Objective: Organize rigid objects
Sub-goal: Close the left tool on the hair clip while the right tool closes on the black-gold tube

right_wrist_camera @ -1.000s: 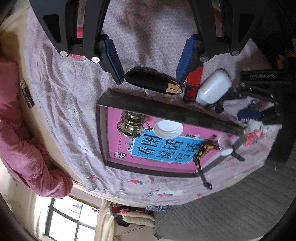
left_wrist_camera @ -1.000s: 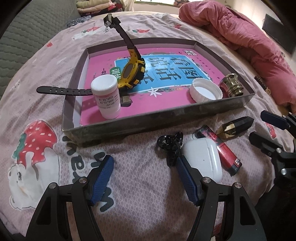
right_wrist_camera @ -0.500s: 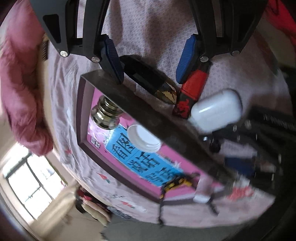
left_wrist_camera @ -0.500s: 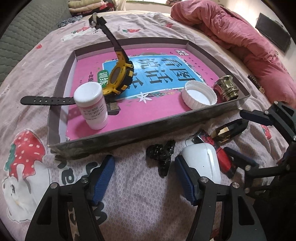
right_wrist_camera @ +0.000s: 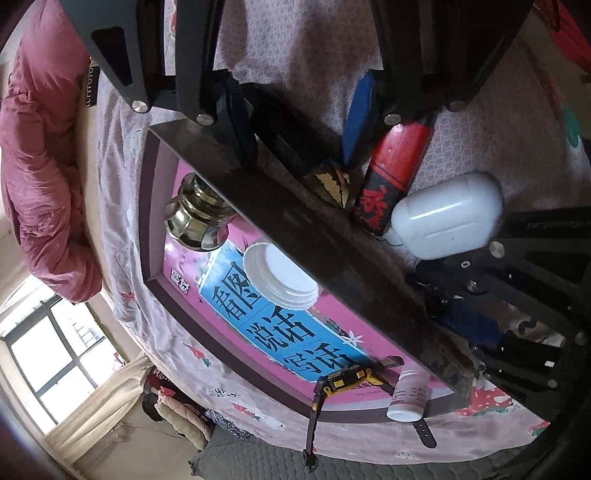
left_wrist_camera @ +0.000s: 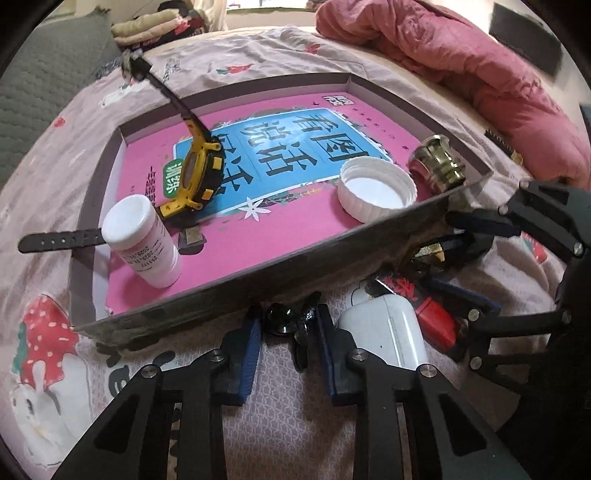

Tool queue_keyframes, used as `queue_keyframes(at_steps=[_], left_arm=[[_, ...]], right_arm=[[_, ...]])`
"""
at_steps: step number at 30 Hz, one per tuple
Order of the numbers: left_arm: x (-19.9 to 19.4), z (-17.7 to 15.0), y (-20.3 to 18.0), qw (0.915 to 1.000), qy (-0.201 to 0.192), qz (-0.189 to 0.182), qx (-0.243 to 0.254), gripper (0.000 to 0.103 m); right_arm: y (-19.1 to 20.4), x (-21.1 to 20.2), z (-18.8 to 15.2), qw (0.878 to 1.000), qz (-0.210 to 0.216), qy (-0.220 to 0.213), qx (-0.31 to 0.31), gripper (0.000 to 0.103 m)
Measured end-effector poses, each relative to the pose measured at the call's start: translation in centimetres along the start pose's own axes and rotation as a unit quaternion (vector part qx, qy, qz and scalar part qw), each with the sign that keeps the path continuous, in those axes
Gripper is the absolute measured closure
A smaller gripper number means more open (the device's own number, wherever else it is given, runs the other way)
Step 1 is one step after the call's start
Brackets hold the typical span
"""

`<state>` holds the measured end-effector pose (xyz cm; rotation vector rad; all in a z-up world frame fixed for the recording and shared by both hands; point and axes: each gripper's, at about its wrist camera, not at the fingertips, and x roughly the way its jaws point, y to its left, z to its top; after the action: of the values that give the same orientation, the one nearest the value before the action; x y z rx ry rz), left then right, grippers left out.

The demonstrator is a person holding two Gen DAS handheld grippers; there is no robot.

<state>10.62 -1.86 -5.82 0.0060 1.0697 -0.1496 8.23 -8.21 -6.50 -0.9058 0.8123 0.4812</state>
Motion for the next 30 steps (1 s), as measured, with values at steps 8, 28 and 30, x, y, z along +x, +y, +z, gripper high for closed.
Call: queue_keyframes(at_steps=[8, 28, 30], left_arm=[[0.4, 0.0, 1.4, 0.9985, 0.006, -0.041, -0.035, 0.075], [-1.9, -0.6, 3.1, 0.9897, -0.011, -0.107, -0.095, 0.078], [-2.2, -0.6, 3.0, 0.9896, -0.016, -0.108, -0.094, 0.078]], right_arm=[[-0.5, 0.1, 0.2, 1.0, 0.017, -0.006, 0.012, 0.065], [-6.1, -3.0, -1.3, 0.965, 0.167, -0.056, 0.195, 0.076], [-6.5, -3.0, -1.4, 0.96, 0.176, -0.061, 0.209, 0.077]])
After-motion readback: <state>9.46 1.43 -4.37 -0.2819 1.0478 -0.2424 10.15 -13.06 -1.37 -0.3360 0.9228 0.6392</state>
